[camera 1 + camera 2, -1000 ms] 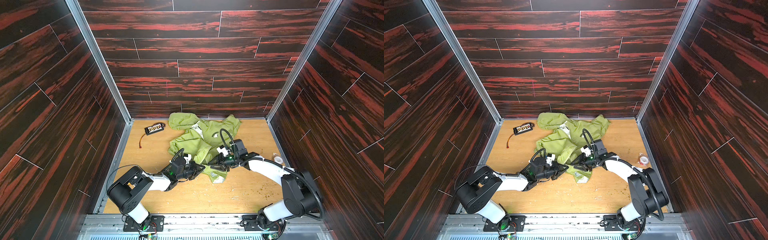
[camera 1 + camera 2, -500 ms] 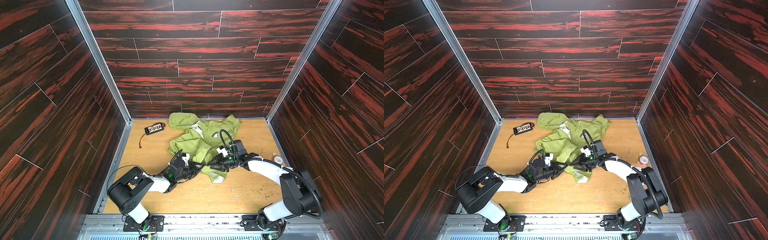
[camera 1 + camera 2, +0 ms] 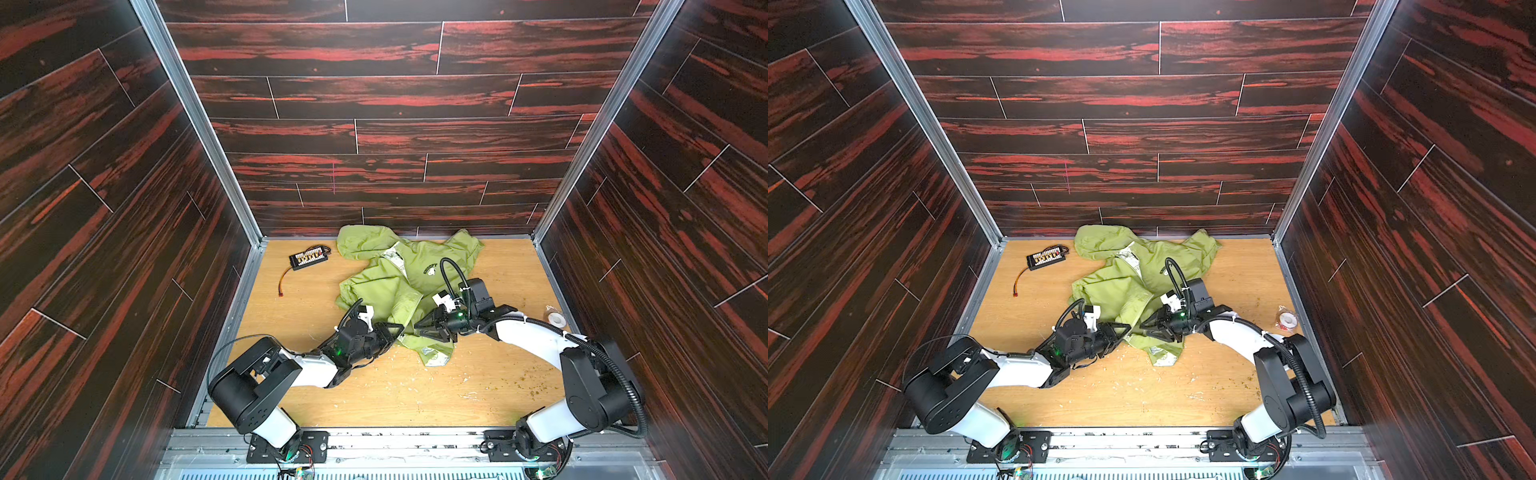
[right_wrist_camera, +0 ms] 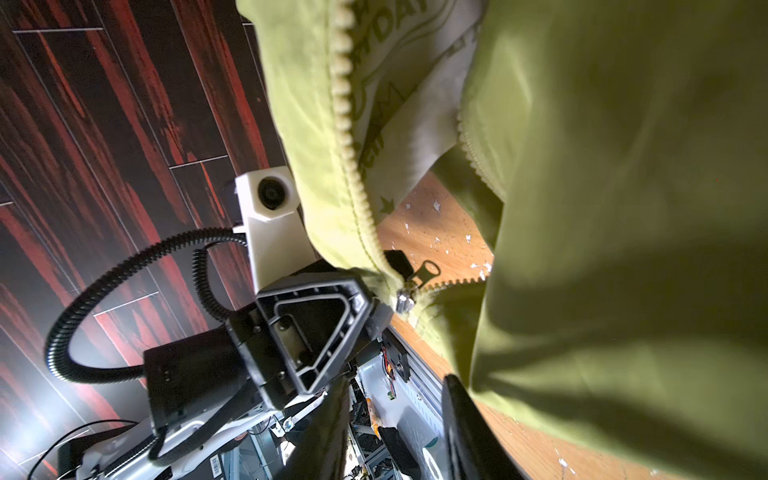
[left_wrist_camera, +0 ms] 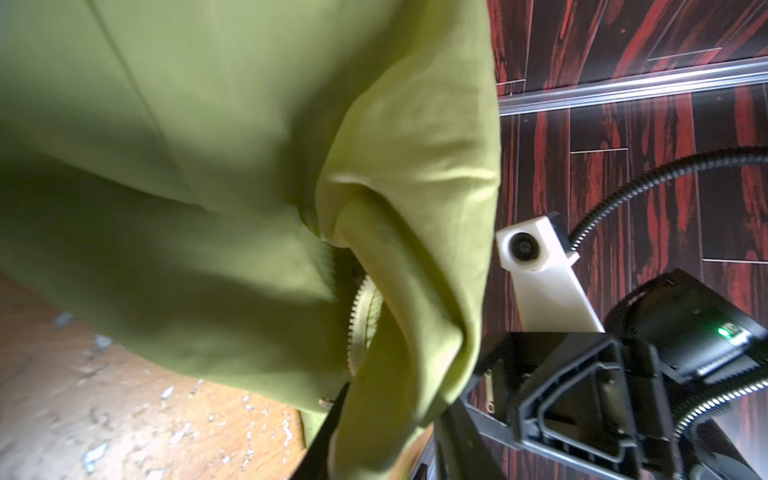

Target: Zip up the jacket

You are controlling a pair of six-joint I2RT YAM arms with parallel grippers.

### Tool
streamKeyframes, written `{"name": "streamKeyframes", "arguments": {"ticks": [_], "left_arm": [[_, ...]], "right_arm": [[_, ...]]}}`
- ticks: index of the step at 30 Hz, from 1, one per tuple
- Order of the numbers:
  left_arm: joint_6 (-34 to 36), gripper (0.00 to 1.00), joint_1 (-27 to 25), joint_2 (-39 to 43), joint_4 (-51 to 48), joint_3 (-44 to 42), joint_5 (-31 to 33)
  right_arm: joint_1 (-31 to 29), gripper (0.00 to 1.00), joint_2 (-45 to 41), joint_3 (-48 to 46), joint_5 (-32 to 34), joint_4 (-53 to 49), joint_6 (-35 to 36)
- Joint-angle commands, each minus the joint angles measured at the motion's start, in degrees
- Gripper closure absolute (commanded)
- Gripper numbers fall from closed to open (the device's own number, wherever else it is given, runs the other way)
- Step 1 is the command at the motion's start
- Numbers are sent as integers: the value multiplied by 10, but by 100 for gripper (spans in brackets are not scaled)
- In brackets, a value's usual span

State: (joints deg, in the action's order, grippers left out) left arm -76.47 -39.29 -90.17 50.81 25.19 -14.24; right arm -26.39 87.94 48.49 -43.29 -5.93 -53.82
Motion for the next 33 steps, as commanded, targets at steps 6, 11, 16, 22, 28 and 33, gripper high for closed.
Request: {"name": "streamKeyframes", "arguments": {"ticks": [6,11,16,22,28,33], "left_arm": [[0,67,-8,-29,37,34,-9],[6,67,-29,-46,38,46,-12],[1,68,-38,-72,57,55,-9],[-13,77,-41,-98,98,66,-8],[-37,100,-43,-137,160,72,-11],[-60,100,-43,-149,198,77,-27]], "right_arm": [[-2,61,-23,15,-8,-4,-5],[-2,61,-28,15,-8,-4,-7],[-1,61,-32,15,-8,-6,-10],[14,61,-47,14,-6,-23,-7],[42,61,-68,15,-12,-57,17],[55,62,-74,15,-24,-76,45]]}}
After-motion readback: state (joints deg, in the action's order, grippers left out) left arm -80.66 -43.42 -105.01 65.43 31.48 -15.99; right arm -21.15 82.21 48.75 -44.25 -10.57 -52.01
